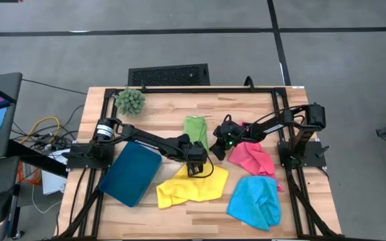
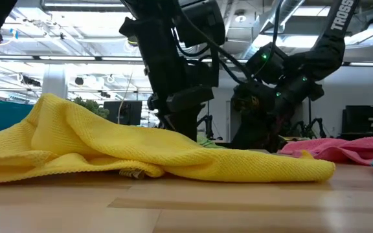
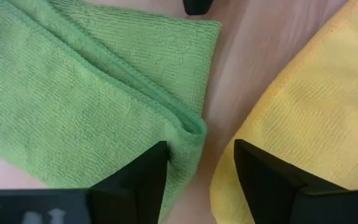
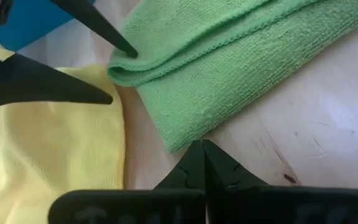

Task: Fold microfiber towels
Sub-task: Fold the green microfiber towel

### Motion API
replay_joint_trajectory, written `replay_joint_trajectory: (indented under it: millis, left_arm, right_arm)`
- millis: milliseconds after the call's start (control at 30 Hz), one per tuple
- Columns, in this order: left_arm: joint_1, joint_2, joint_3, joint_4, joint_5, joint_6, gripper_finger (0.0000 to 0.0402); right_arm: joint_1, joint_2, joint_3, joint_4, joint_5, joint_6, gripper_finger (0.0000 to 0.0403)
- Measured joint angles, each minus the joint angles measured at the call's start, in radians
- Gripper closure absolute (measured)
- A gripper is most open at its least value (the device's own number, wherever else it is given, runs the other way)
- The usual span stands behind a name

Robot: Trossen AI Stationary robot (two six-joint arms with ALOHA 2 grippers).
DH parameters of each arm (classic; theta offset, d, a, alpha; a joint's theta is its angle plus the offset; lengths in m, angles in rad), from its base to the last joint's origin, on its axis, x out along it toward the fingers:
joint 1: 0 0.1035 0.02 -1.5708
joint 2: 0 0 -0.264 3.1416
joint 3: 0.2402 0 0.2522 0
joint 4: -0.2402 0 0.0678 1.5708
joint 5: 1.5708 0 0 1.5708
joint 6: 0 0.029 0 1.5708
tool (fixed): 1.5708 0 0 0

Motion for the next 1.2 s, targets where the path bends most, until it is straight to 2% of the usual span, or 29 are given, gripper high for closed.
replay_joint_trajectory:
  millis: [167,433,500,667,867,1200]
  left_arm:
    - [0.012,0.0,0.0,-0.002,0.003,-0.001,0.0261]
    - [0.041,0.0,0.0,-0.008,0.034,-0.021,0.0378]
    - [0.045,0.0,0.0,-0.008,0.051,-0.021,0.0394]
    - [0.045,0.0,0.001,-0.014,0.064,-0.027,0.0396]
    - [0.045,-0.001,0.061,-0.076,0.063,-0.026,0.0399]
    - [0.057,-0.002,0.107,-0.081,0.03,-0.055,0.0401]
  right_arm:
    - [0.002,0.0,0.0,0.001,-0.038,0.002,0.0394]
    - [0.002,0.0,0.0,0.002,-0.04,0.019,0.0394]
    - [0.002,-0.007,0.0,-0.001,-0.041,0.019,0.0394]
    - [0.002,-0.038,0.0,0.024,-0.045,0.018,0.0394]
    - [0.011,-0.068,0.001,0.052,-0.04,-0.007,0.0394]
    - [0.016,0.038,0.001,0.06,-0.019,-0.012,0.0394]
